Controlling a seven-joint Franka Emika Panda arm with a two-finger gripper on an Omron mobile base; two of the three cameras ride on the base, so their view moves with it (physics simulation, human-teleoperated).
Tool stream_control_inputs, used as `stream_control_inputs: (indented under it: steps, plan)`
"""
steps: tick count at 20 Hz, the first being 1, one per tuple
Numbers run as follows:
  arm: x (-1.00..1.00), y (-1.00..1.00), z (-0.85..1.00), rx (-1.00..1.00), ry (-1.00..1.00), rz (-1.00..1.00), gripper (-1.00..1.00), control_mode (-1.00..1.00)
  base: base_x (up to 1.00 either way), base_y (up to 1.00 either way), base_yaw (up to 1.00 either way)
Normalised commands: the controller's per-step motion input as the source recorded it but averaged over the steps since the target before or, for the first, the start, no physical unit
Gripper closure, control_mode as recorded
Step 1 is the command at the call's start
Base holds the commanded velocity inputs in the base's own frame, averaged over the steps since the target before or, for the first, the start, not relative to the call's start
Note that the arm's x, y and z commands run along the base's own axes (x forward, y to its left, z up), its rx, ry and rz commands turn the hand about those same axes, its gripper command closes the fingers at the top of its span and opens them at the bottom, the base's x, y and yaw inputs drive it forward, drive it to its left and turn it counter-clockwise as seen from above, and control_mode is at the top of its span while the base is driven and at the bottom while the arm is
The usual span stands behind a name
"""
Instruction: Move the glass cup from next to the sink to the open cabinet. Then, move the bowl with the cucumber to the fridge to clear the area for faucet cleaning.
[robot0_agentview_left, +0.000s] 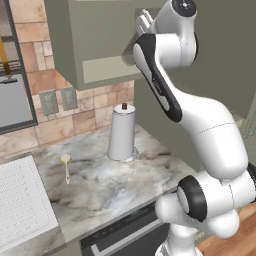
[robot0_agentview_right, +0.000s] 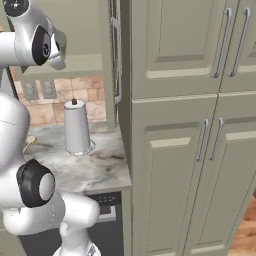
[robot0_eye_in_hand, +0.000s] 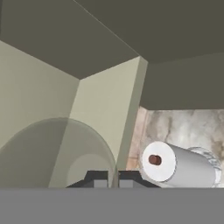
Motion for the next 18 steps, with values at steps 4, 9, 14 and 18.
stream_control_inputs:
  steps: [4,9,14,18]
  plan:
    - [0.37,0.12,-0.19,0.0,0.15,0.0,1.0,-1.0,0.0,0.0,0.0]
    - [0.33,0.08,-0.12,0.0,0.12,0.0,1.0,-1.0,0.0,0.0,0.0]
    - [0.26,0.0,-0.1,0.0,0.08,0.0,1.0,-1.0,0.0,0.0,0.0]
    - [0.03,0.09,-0.28,-0.04,0.09,0.0,1.0,-1.0,0.0,0.0,0.0]
